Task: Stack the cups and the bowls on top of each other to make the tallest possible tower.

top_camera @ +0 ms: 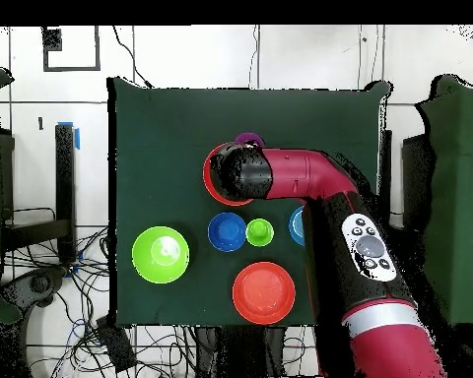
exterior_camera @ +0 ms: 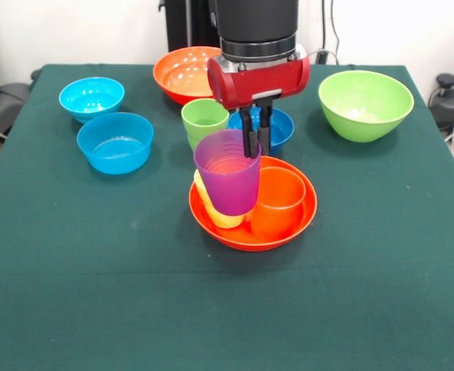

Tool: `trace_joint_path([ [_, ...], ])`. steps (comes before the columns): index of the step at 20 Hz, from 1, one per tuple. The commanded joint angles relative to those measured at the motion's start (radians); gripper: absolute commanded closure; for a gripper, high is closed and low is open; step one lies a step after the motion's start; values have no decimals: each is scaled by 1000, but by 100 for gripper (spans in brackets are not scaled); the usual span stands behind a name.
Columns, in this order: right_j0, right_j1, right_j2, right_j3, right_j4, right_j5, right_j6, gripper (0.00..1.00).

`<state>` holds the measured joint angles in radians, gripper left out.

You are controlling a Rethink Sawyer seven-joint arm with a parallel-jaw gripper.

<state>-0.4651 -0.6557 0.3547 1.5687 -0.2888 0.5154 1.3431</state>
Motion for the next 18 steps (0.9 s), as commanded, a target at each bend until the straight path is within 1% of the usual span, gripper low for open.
trace_joint_path([
  [1, -6, 79, 21, 32, -3, -78, 122, 100],
  [10, -2, 103, 21, 9, -6, -71, 101, 100],
  [18, -5, 107, 21, 10, -10, -79, 91, 100],
])
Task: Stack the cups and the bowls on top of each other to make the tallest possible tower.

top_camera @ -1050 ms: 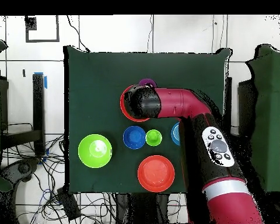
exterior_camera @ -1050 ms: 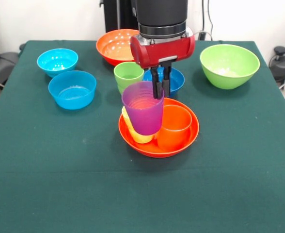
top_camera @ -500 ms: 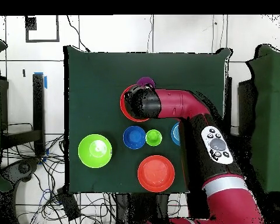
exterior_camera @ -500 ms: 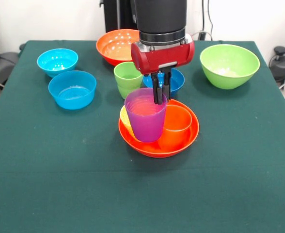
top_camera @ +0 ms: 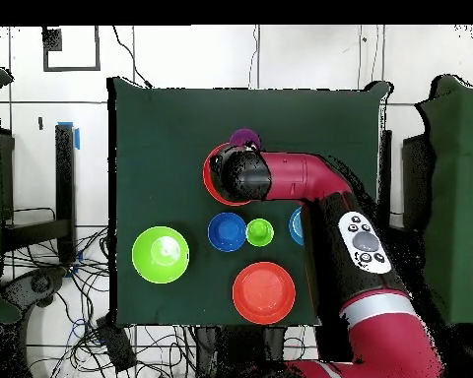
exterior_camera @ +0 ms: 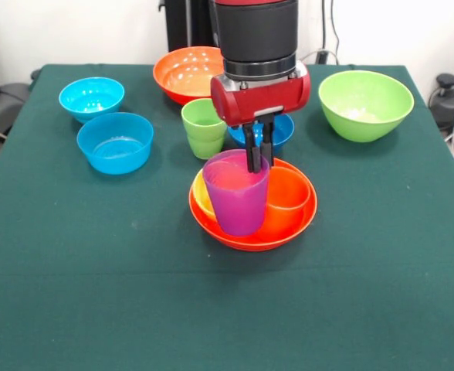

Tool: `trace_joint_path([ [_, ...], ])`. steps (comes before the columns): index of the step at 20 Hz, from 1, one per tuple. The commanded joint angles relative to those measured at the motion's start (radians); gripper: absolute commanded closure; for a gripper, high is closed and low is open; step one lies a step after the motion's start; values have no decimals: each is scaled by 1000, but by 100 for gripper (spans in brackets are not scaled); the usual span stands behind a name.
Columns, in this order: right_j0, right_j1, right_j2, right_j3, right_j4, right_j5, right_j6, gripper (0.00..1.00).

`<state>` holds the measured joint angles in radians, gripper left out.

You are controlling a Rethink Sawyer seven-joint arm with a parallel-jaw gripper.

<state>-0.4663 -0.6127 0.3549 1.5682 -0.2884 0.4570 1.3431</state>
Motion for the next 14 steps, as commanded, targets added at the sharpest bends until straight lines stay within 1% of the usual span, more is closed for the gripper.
trace_joint_path([
  [1, -2, 64, 19, 8, -11, -19, 92, 100],
  [7, 10, 62, 14, -14, -6, 11, 89, 100],
  [14, 14, 58, 10, -17, -4, 17, 93, 100],
])
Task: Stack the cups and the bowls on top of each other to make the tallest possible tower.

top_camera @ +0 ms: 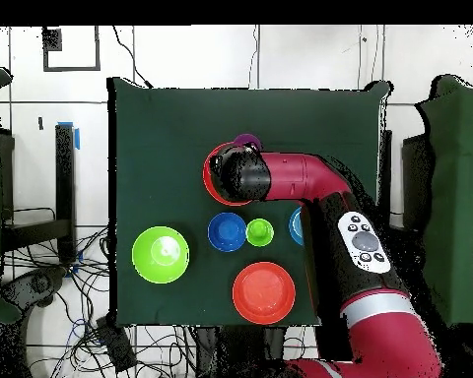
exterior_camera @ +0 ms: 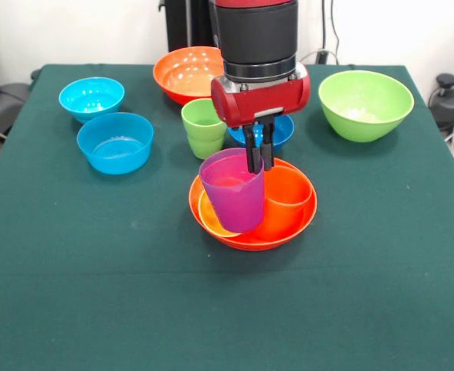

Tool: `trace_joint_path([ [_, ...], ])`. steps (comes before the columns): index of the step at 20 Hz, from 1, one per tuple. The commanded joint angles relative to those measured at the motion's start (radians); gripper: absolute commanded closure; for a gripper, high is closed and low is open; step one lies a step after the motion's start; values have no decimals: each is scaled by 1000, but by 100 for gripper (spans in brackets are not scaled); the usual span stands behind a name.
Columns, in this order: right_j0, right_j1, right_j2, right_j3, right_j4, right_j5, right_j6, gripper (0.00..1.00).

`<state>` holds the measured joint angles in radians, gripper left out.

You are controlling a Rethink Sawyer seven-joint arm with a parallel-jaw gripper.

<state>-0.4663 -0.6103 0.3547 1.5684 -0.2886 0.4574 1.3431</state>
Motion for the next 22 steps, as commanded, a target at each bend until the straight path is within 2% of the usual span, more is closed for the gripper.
trace_joint_path([
  [1, 13, 56, 10, -16, -4, 15, 93, 100],
  [11, 14, 56, 10, -18, -7, 11, 92, 100],
  [22, 56, 26, -68, -25, -14, 27, 139, 100],
])
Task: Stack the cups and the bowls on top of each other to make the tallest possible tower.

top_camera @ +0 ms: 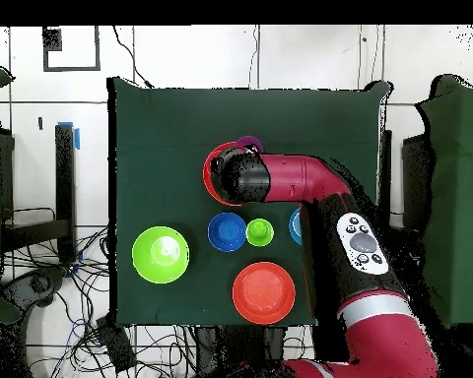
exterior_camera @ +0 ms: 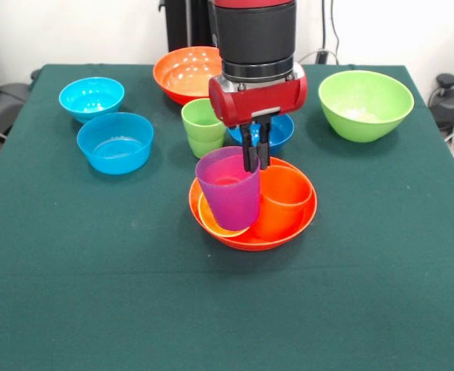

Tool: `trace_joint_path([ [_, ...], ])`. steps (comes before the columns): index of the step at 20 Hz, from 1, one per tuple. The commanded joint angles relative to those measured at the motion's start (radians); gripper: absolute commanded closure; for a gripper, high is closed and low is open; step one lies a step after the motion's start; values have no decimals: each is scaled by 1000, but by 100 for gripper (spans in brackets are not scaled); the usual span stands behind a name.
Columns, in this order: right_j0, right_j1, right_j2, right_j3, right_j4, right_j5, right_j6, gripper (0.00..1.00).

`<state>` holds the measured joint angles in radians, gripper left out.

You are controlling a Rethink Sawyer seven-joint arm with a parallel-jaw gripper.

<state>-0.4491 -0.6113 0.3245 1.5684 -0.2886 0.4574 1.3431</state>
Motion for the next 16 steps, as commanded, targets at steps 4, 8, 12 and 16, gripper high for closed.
trace_joint_path([
  [4, 47, 28, -45, -31, -7, 21, 139, 100],
  [8, 47, 17, -37, -39, 0, 21, 127, 100],
  [12, 44, 1, -34, -40, 3, 39, 115, 100],
  [16, 26, -17, -18, -13, 6, 17, 109, 100],
])
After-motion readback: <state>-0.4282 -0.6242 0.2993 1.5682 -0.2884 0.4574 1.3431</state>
